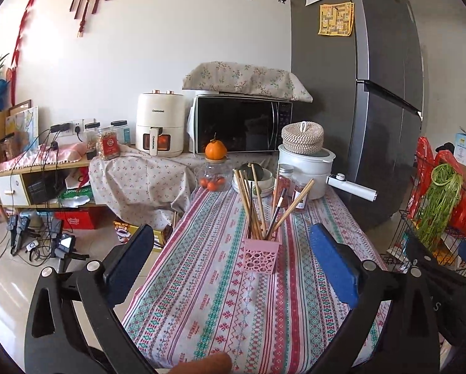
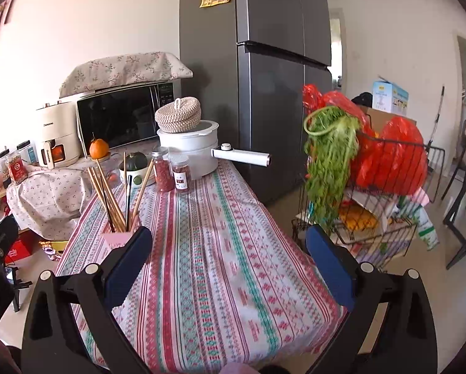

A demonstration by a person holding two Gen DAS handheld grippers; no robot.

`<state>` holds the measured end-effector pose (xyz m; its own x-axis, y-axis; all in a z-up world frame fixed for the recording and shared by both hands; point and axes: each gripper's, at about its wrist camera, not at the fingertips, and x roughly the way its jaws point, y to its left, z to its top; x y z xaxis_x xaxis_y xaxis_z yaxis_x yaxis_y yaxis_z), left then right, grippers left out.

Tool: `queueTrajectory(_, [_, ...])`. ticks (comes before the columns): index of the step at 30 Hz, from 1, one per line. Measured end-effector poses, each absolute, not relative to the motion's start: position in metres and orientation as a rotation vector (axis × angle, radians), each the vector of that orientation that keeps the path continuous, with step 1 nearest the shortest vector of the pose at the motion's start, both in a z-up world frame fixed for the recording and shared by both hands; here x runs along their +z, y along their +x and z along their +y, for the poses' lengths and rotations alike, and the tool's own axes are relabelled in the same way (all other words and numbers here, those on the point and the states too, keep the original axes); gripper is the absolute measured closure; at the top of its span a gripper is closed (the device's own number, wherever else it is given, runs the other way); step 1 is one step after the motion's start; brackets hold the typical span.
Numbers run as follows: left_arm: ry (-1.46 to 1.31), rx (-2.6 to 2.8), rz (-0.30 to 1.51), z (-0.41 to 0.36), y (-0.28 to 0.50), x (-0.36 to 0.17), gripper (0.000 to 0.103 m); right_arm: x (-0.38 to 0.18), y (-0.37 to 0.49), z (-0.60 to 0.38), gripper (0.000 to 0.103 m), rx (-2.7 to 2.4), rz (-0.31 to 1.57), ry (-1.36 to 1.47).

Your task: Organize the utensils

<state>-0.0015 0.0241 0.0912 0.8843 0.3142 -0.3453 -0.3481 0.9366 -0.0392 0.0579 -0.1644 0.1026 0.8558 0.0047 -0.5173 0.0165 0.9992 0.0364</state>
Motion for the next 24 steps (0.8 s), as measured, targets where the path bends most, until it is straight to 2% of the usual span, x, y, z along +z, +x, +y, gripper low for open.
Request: queueTrajectory(24, [-0.111,0.330,0.398,0.018,-0.032,0.079,0.007,0.092,0.014,-0.179,0.007,0.025,0.577,0.057])
